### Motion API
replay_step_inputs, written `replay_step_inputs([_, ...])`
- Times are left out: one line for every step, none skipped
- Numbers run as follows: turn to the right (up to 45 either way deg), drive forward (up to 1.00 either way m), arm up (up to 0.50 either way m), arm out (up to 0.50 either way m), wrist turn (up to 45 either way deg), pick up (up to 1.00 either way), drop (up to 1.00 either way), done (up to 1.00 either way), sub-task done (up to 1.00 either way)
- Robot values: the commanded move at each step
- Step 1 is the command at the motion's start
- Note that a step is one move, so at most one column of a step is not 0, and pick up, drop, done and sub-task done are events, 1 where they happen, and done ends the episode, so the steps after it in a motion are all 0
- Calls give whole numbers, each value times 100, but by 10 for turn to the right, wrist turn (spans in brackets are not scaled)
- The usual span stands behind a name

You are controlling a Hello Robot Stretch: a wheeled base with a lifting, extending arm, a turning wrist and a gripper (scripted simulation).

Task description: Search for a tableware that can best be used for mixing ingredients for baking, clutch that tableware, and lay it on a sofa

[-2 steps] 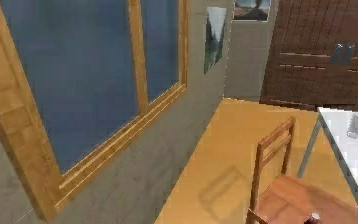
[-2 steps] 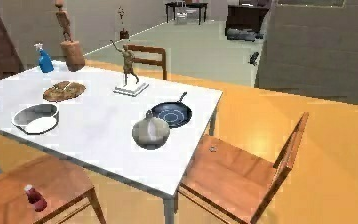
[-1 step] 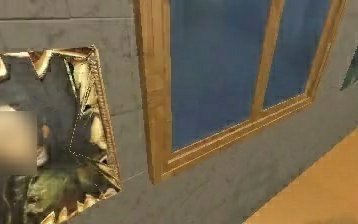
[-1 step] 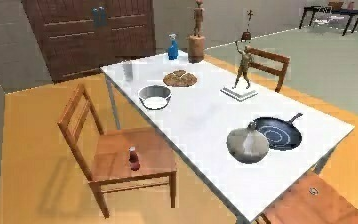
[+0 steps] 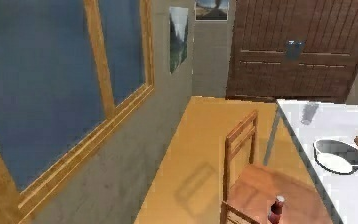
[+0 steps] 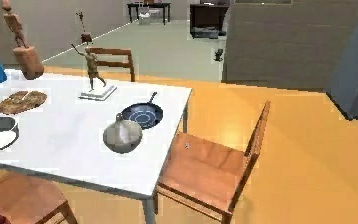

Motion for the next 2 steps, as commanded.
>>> replay_step_inputs([0,80,0,0,0,0,0,0,0])
replay_step_inputs([120,0,0,0,0,0,0,0,0])
